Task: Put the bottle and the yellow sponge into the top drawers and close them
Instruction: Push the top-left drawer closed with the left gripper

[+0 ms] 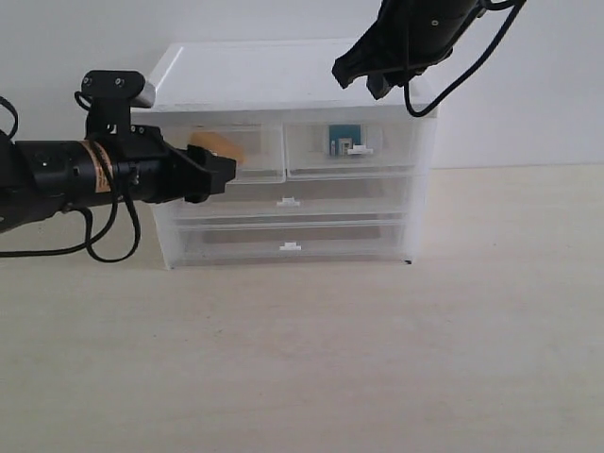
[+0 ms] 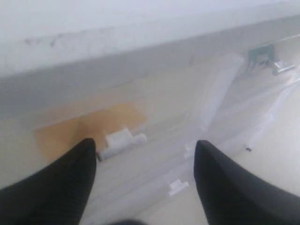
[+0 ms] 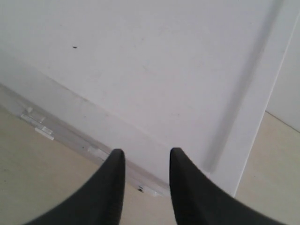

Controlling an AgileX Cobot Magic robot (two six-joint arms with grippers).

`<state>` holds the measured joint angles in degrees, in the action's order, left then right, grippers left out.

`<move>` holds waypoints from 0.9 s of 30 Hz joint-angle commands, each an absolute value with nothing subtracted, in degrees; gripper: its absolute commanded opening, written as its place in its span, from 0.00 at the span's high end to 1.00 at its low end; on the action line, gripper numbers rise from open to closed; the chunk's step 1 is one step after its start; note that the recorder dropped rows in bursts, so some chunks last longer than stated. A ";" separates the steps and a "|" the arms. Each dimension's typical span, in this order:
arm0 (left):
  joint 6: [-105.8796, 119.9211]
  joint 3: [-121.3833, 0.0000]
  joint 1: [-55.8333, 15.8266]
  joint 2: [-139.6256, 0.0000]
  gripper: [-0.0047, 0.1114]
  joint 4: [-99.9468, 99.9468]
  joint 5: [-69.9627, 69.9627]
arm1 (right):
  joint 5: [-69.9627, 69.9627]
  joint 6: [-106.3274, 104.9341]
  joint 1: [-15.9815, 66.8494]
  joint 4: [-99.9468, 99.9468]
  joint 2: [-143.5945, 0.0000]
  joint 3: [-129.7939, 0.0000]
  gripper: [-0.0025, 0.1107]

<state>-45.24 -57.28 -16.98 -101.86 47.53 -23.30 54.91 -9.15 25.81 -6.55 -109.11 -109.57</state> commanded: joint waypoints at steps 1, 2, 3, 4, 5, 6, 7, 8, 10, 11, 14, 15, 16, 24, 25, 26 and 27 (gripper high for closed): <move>-45.48 -59.95 -17.24 -103.04 0.46 47.34 -22.34 | 53.35 -9.48 25.66 -6.07 -108.56 -109.32 0.73; -45.48 -60.49 -17.24 -103.34 0.46 47.46 -22.34 | 52.51 -8.92 25.66 -6.07 -108.56 -109.32 0.73; -45.48 -60.97 -17.24 -103.59 0.46 47.46 -22.16 | 52.07 -8.92 25.66 -5.80 -108.56 -109.32 0.73; -45.48 -61.52 -17.24 -103.84 0.46 47.46 -21.87 | 51.75 -8.92 25.66 -5.22 -108.56 -109.32 0.73; -45.48 -62.06 -17.24 -104.28 0.46 47.46 -21.16 | 51.47 -8.92 25.66 -4.80 -108.56 -109.32 0.73; -45.48 -62.48 -17.24 -104.42 0.46 47.46 -20.73 | 51.34 -9.09 25.66 -4.51 -108.56 -109.32 0.73; -45.48 -62.84 -17.24 -104.77 0.46 47.60 -20.45 | 51.23 -9.09 25.66 -4.54 -108.56 -109.32 0.73; -45.48 -63.25 -17.24 -105.25 0.46 47.60 -20.35 | 51.10 -9.09 25.66 -4.54 -108.56 -109.32 0.73; -44.64 -64.06 -17.24 -106.05 0.46 47.60 -20.25 | 51.10 -9.09 25.66 -4.54 -108.56 -109.32 0.73; -44.11 -64.23 -17.24 -106.35 0.46 47.60 -20.25 | 50.87 -9.09 25.66 -4.54 -108.56 -109.32 0.73; -44.15 -64.34 -17.24 -106.60 0.46 47.60 -20.25 | 50.03 -9.09 25.66 -4.49 -108.56 -109.32 0.73; -44.15 -64.34 -17.24 -106.58 0.46 47.60 -19.90 | 49.76 -9.09 25.66 -4.49 -108.56 -109.32 0.73; -44.15 -64.34 -17.24 -106.58 0.46 47.60 -19.78 | 49.67 -8.94 25.66 -4.49 -108.56 -109.32 0.73; -44.29 -63.97 -17.24 -106.47 0.46 50.16 -19.62 | 49.54 -8.94 25.66 -4.49 -108.56 -109.32 0.73; -45.19 -63.68 -17.24 -106.35 0.46 50.98 -19.62 | 49.54 -8.94 25.66 -4.49 -108.56 -109.32 0.73; -46.75 -63.25 -17.24 -105.89 0.46 52.23 -19.62 | 49.54 -8.94 25.66 -4.49 -108.56 -109.32 0.73; -48.20 -62.96 -17.24 -105.40 0.46 53.78 -19.62 | 49.54 -8.94 25.66 -4.49 -108.56 -109.32 0.73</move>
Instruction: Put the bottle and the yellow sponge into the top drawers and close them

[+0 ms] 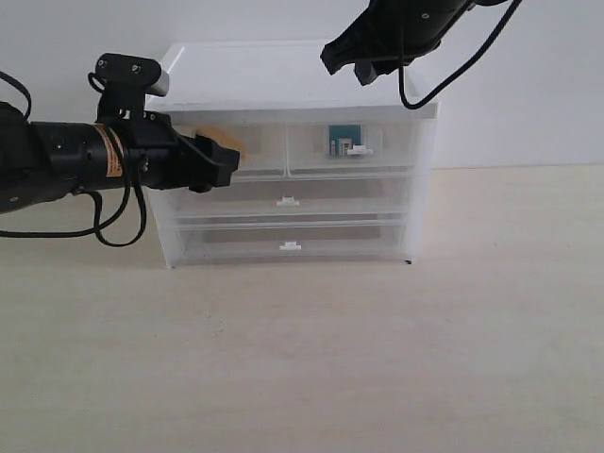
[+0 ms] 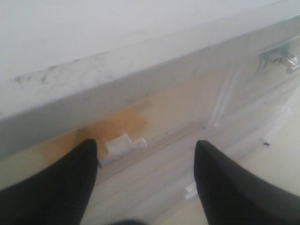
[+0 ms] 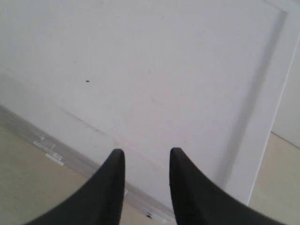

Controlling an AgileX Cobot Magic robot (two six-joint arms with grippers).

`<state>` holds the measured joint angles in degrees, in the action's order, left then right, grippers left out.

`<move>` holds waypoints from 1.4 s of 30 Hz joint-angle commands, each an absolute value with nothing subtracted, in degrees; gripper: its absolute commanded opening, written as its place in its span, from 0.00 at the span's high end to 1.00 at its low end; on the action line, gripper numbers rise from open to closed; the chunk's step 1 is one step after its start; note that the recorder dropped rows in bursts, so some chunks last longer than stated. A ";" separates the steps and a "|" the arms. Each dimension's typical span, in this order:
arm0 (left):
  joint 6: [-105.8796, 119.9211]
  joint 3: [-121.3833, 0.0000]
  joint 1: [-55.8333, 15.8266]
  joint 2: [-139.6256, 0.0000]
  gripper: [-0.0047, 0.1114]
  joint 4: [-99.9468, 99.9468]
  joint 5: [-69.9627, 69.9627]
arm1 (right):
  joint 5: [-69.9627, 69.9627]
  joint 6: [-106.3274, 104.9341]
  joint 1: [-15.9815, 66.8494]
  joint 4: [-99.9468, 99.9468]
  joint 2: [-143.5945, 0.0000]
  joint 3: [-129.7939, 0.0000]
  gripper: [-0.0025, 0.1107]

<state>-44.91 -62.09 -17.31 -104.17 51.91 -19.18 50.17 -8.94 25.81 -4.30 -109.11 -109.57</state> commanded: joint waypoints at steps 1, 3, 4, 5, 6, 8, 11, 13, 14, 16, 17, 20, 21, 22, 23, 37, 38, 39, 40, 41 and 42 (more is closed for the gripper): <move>-48.87 -62.63 -17.24 -104.93 0.46 55.00 -19.62 | 49.54 -8.94 25.66 -4.49 -108.56 -109.32 0.73; -49.31 -61.93 -17.24 -103.64 0.46 56.17 -18.58 | 49.54 -8.94 25.66 -4.49 -108.56 -109.32 0.73; -49.31 -61.53 -17.24 -103.02 0.46 56.18 -18.03 | 49.54 -8.94 25.66 -4.49 -108.56 -109.32 0.73; -49.65 -60.92 -17.24 -102.19 0.46 56.18 -17.54 | 49.64 -8.94 25.66 -4.49 -108.56 -109.32 0.73; -50.38 -60.11 -17.24 -101.28 0.46 56.33 -17.34 | 49.75 -8.94 25.66 -4.49 -108.56 -109.32 0.73; -51.52 -58.37 -17.24 -99.52 0.46 57.53 -17.05 | 49.57 -8.94 25.66 -4.49 -108.56 -109.32 0.73; -51.52 -55.86 -17.24 -96.95 0.46 58.08 -17.05 | 48.37 -7.67 25.66 -4.49 -108.56 -109.32 0.73; -51.52 -54.27 -17.24 -95.23 0.46 58.08 -16.62 | 48.10 -7.23 25.66 -4.49 -108.56 -109.32 0.73; -51.52 -53.42 -17.24 -94.21 0.46 58.08 -15.87 | 48.31 -7.10 25.66 -4.40 -108.56 -109.32 0.73; -51.64 -51.80 -17.24 -92.04 0.46 58.08 -14.70 | 49.22 -7.10 25.66 -4.40 -108.56 -109.32 0.73; -51.79 -50.99 -17.24 -90.89 0.46 58.08 -14.30 | 49.50 -7.10 25.66 -4.40 -108.56 -109.32 0.73; -51.88 -48.89 -17.24 -87.32 0.46 58.08 -13.26 | 50.57 -6.78 25.66 -4.40 -108.44 -109.32 0.73; -51.88 -48.11 -17.24 -85.91 0.46 58.08 -13.26 | 50.70 -6.78 25.66 -4.25 -108.30 -109.32 0.73; -51.88 -47.31 -17.24 -84.35 0.46 58.08 -13.02 | 50.70 -6.67 25.66 -4.26 -107.99 -109.18 0.73; -51.88 -46.71 -17.24 -83.08 0.46 58.08 -12.35 | 50.70 -6.67 25.66 -4.04 -107.43 -109.09 0.73; -53.19 -40.78 -17.24 -66.05 0.50 57.94 -6.12 | 47.87 -6.45 25.66 -3.31 -94.03 -95.76 0.73; -53.46 -40.78 -17.24 -65.74 0.50 57.94 -6.12 | 46.31 -6.31 25.66 -3.31 -92.53 -93.25 0.73; -54.80 -40.78 -17.24 -65.16 0.50 57.94 -6.12 | 43.71 -6.31 25.66 -3.31 -89.15 -88.85 0.73; -54.94 -40.78 -17.24 -65.00 0.50 57.94 -6.12 | 42.38 -5.89 25.66 -3.31 -87.28 -86.46 0.73; -55.07 -40.64 -17.24 -64.84 0.50 57.94 -6.12 | 41.03 -5.89 25.66 -3.31 -85.71 -84.58 0.73; -55.68 -40.64 -17.24 -64.84 0.50 57.94 -6.12 | 39.47 -5.78 25.66 -3.31 -83.67 -82.23 0.73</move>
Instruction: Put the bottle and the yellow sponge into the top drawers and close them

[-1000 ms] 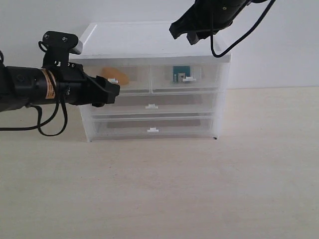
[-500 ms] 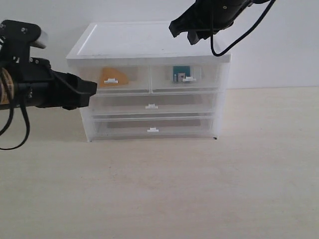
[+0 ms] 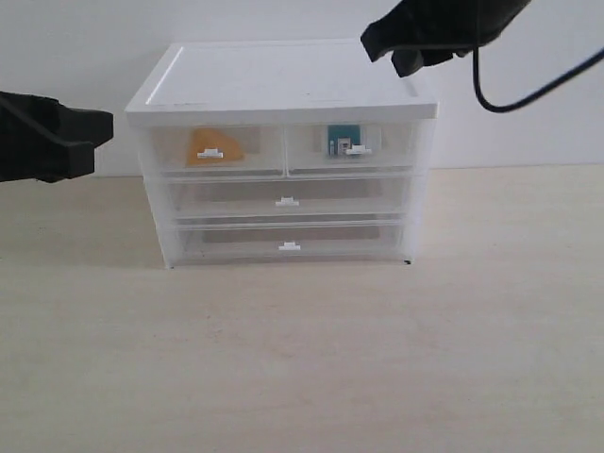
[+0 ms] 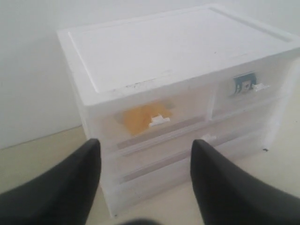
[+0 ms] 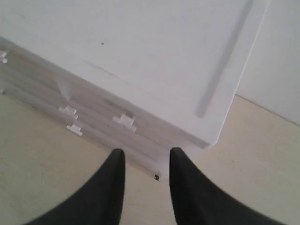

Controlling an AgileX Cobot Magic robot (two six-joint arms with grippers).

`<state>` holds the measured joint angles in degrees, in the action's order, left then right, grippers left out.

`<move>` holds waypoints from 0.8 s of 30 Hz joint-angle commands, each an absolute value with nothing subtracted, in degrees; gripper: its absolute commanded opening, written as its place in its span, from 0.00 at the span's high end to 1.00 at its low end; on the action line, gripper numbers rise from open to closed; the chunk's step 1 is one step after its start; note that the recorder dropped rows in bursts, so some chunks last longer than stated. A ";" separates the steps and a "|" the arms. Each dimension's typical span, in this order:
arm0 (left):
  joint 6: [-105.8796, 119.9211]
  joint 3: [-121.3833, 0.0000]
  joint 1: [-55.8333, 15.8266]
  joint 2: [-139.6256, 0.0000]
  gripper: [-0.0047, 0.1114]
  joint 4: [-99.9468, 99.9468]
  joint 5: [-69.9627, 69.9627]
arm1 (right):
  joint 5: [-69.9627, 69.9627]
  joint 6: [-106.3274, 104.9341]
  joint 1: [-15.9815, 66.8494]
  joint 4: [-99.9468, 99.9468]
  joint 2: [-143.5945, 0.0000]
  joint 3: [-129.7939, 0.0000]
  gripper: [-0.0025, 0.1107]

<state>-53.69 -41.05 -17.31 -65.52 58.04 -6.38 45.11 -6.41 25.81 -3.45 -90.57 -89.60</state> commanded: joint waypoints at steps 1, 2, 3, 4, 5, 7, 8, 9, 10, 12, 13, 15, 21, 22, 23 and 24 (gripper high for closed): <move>-56.04 -40.64 -17.24 -64.84 0.50 57.94 -6.12 | 37.50 -5.36 25.66 -3.31 -81.59 -79.93 0.75; -56.61 -40.60 -17.24 -64.84 0.52 57.94 -6.12 | 34.35 -3.54 25.66 -3.31 -78.02 -76.27 0.82; -57.58 -40.60 -17.24 -64.84 0.57 57.94 -6.84 | 32.13 -2.99 25.66 -3.15 -75.01 -73.39 0.90; -58.46 -40.60 -17.24 -64.84 0.63 57.94 -8.14 | 30.58 -2.99 25.66 -2.29 -72.56 -71.01 0.98; -60.65 -40.60 -17.24 -64.84 0.73 57.94 -10.80 | 27.46 -3.13 25.66 -0.68 -70.26 -68.01 0.98; -65.02 -40.60 -17.24 -64.84 0.93 60.65 -15.78 | 19.97 -3.27 25.66 0.00 -66.20 -62.32 0.98; -68.33 -40.60 -17.24 -64.75 0.93 65.17 -18.34 | 15.79 -3.06 25.66 0.00 -65.10 -59.98 0.98; -71.85 -40.60 -17.24 -64.27 0.93 70.96 -21.13 | 11.59 -3.06 25.66 0.00 -64.43 -57.39 0.98; -75.46 -40.60 -17.24 -63.44 0.93 75.23 -22.08 | 9.42 -2.89 25.66 0.00 -64.19 -55.91 0.98; -87.25 -40.60 -17.24 -59.82 0.93 88.87 -22.74 | 7.08 -2.89 25.66 0.31 -64.19 -54.33 0.98; -89.71 -40.60 -17.24 -58.28 0.93 92.23 -22.74 | 7.29 -2.89 25.66 0.31 -64.19 -54.32 0.98; -94.83 -40.60 -17.24 -54.48 0.93 96.49 -22.74 | 7.86 -2.89 25.66 0.31 -64.19 -54.32 0.98; -98.16 -34.25 -17.24 -30.20 0.93 98.37 -20.83 | 6.40 -3.49 25.66 -0.34 -64.14 -50.46 0.98; -98.16 -32.52 -17.24 -26.90 0.93 98.37 -19.49 | 5.50 -3.49 25.66 -0.34 -64.14 -49.67 0.98; -98.16 -30.82 -17.24 -23.71 0.93 98.37 -17.75 | 4.59 -3.49 25.66 -0.34 -64.14 -48.71 0.98; -98.51 -29.50 -17.24 -21.17 0.93 98.37 -16.11 | 3.69 -3.49 25.66 -0.34 -64.14 -47.85 0.98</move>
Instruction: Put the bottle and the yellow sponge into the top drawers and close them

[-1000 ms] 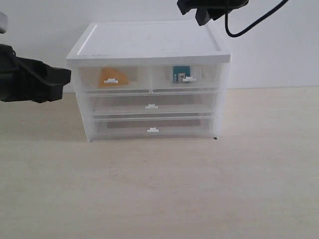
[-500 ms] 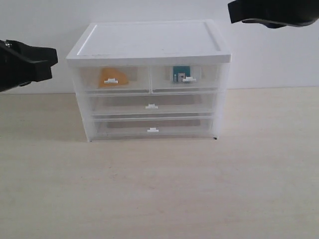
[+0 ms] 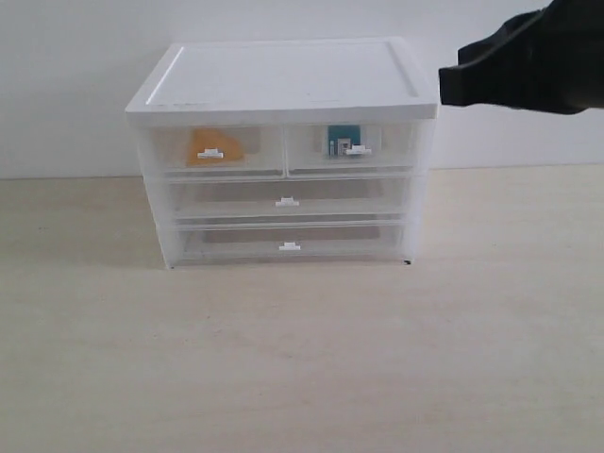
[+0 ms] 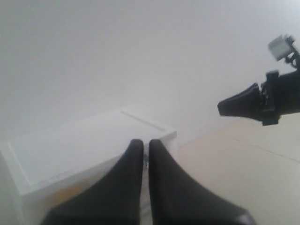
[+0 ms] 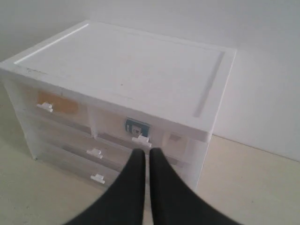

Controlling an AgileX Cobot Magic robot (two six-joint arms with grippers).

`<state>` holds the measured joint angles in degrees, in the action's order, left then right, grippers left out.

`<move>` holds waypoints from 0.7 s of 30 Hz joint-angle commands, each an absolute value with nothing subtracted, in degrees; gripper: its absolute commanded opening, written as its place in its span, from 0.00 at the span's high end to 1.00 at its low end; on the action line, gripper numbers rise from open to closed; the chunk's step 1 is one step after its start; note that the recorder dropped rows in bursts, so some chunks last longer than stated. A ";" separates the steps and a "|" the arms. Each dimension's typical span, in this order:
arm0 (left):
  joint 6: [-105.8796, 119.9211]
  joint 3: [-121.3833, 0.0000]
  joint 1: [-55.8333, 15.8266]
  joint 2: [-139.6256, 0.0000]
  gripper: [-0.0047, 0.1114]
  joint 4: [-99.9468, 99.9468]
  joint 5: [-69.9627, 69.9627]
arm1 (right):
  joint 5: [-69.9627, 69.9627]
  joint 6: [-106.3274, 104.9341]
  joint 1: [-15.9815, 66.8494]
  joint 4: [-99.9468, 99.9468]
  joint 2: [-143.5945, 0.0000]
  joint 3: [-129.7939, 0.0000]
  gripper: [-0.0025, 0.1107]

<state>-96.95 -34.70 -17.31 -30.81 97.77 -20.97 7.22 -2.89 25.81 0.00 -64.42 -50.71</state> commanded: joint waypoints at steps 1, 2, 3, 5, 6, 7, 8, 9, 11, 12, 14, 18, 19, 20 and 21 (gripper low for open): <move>-99.57 -27.95 -17.24 -18.13 0.93 98.37 -14.54 | 2.99 -3.49 25.66 -0.34 -64.14 -47.25 0.98; -100.26 -26.79 -17.24 -15.77 0.93 98.37 -13.74 | 2.27 -3.49 25.66 -0.34 -64.14 -46.60 0.98; -100.70 -25.18 -17.24 -12.47 0.93 98.37 -13.10 | 1.85 -3.49 25.66 -0.34 -64.14 -46.20 0.98; -101.23 -23.03 -17.24 -8.02 0.93 98.26 -13.36 | 1.47 -3.49 25.66 -0.34 -64.14 -45.50 0.98; -102.13 -21.99 -17.24 -5.86 0.93 98.26 -13.87 | 1.47 -3.49 25.66 -0.34 -64.14 -45.35 0.98; -102.76 -21.24 -17.24 -3.96 0.93 98.26 -14.27 | 1.59 -3.49 25.66 -0.34 -64.14 -45.24 0.98; -102.87 -20.16 -17.24 -2.24 0.93 98.26 -15.02 | 1.99 -3.49 25.66 -0.34 -64.14 -45.24 0.98; -102.87 -19.29 -17.24 -0.76 0.93 98.26 -15.30 | 2.28 -3.49 25.66 -0.34 -64.14 -45.24 0.98; -102.87 -17.82 -17.24 0.00 0.93 98.26 -15.72 | 3.03 -3.49 25.66 -0.34 -64.14 -45.24 0.98; -102.87 -17.02 -17.24 0.00 0.93 98.26 -16.30 | 2.97 -3.49 25.66 -0.34 -64.14 -44.98 0.98; -102.87 -16.32 -17.24 0.00 0.93 98.43 -19.65 | 0.57 -3.26 25.66 0.00 -63.88 -43.20 0.98; -102.87 -15.36 -17.24 0.00 0.93 98.43 -26.56 | -5.83 -2.73 25.66 0.78 -62.60 -38.61 0.98; -102.87 -15.36 -17.24 0.00 0.93 98.43 -28.09 | -7.20 -2.73 25.66 0.90 -62.04 -37.45 0.98; -102.87 -15.36 -17.24 0.00 0.93 98.43 -29.18 | -8.19 -2.60 25.66 1.06 -61.62 -36.88 0.98; -102.87 -15.36 -17.24 0.00 0.93 98.43 -30.53 | -8.48 -2.46 25.66 1.06 -61.10 -36.38 0.98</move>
<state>-101.96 -15.58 -17.31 -0.34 98.37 -26.58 -5.04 -2.70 25.81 0.72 -62.72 -37.93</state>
